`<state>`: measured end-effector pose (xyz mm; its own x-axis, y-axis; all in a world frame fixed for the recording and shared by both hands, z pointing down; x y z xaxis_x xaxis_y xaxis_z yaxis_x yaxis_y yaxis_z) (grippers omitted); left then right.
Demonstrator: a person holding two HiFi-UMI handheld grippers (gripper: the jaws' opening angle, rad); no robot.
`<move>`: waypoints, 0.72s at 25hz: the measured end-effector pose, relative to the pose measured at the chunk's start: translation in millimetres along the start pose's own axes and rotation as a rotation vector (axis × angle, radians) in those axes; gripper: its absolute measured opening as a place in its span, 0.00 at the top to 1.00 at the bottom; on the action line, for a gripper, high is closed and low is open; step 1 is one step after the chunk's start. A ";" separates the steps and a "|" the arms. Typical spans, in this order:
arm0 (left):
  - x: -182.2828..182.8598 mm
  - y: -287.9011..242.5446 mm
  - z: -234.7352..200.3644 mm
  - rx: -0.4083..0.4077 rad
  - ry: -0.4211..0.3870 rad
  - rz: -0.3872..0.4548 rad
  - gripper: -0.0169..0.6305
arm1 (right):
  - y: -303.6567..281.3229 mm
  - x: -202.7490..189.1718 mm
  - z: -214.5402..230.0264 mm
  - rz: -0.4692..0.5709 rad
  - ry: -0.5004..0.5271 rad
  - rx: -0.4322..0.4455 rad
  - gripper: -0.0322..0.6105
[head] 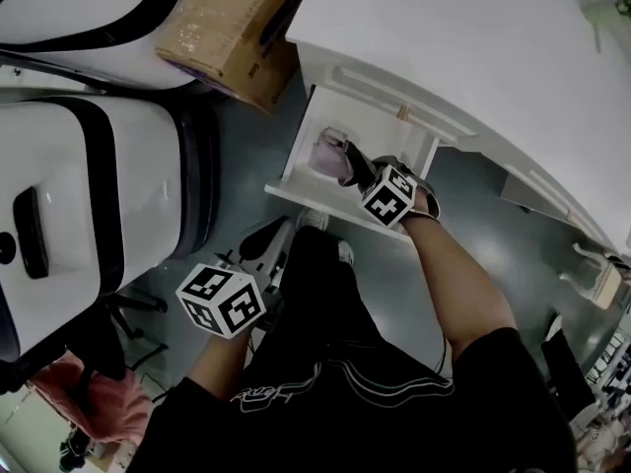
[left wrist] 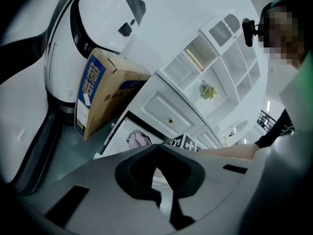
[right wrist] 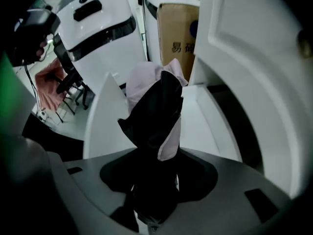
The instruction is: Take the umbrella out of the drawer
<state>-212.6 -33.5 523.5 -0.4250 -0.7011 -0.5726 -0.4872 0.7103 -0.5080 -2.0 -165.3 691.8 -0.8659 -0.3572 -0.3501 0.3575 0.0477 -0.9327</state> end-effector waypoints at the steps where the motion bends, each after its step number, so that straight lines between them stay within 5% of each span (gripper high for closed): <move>1: 3.9 5.4 8.8 -0.004 -0.012 0.004 0.94 | 16.0 1.2 -3.9 0.022 -0.016 -0.008 0.62; 18: 68.2 117.4 205.6 -0.126 -0.295 0.129 0.94 | 354.6 15.2 -100.2 0.594 -0.160 -0.076 0.62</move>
<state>-142.0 15.0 292.6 -0.2593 -0.5442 -0.7979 -0.5416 0.7659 -0.3463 76.5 -60.3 347.1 -0.4617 -0.3845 -0.7994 0.7311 0.3453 -0.5884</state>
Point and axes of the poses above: the fingertips, and each gripper's own axes: y backward along the fingers, z to its right, x out of its top, the point moved 10 cm from there along y, backward along the fingers, and after that the axes turned 6 degrees about z, right-handed, at the moved point
